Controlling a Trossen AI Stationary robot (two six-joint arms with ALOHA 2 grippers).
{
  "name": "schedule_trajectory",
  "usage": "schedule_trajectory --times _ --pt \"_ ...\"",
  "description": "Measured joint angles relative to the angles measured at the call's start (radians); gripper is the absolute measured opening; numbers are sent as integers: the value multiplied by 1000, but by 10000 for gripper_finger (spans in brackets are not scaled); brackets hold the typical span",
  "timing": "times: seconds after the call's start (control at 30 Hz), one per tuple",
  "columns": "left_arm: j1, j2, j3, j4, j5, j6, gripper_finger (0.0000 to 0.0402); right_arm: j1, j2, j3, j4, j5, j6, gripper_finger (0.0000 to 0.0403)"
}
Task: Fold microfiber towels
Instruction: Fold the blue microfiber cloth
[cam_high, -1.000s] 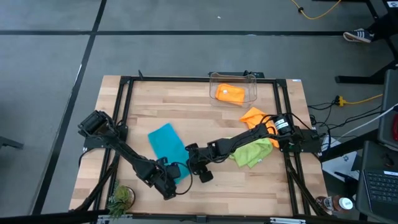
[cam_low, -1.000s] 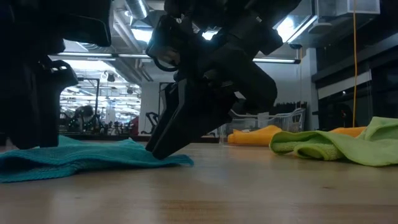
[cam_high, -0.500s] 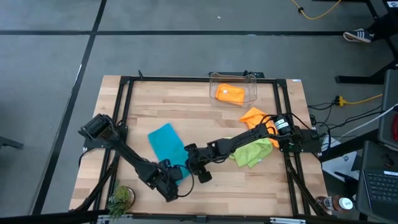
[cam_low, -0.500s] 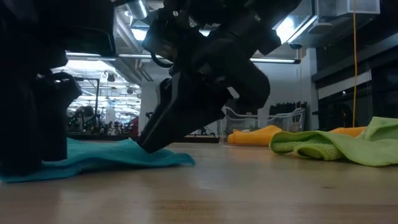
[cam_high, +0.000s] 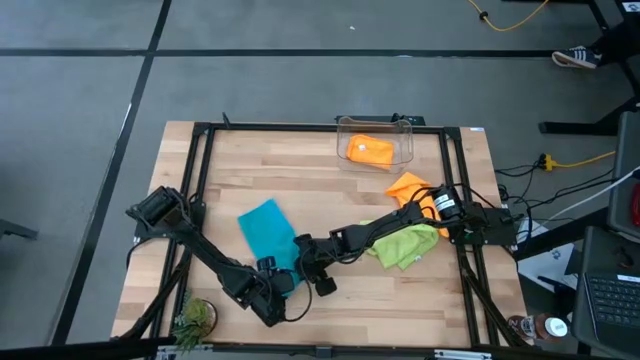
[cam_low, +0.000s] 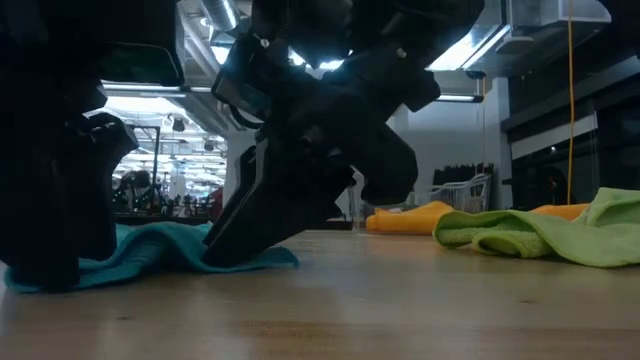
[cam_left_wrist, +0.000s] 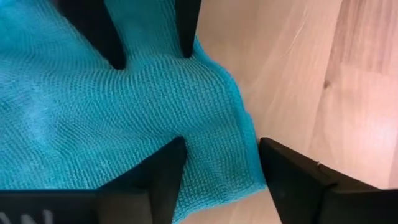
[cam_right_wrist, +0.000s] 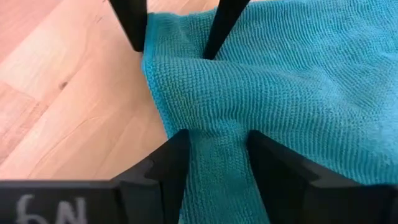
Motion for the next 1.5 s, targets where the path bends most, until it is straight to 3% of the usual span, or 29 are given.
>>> schedule_trajectory --times 0.13,0.33,0.47,0.7,1.0,1.5 --pt "-21 1 -1 -21 -30 -7 163 1 -14 -5 -15 34 17 124" --pt "-40 4 -3 -23 -83 -10 76 3 -15 -5 -16 49 65 17" --pt "-39 4 -4 -29 -83 -13 11 9 -15 -5 -16 56 97 9" --pt "-38 -7 19 -34 -75 -16 1 19 -44 13 -71 48 113 4" --pt "-35 -24 201 -176 -102 95 0 66 -143 25 -181 43 107 2" --pt "-43 -25 374 -259 -210 216 0 178 -256 27 -248 269 129 1"
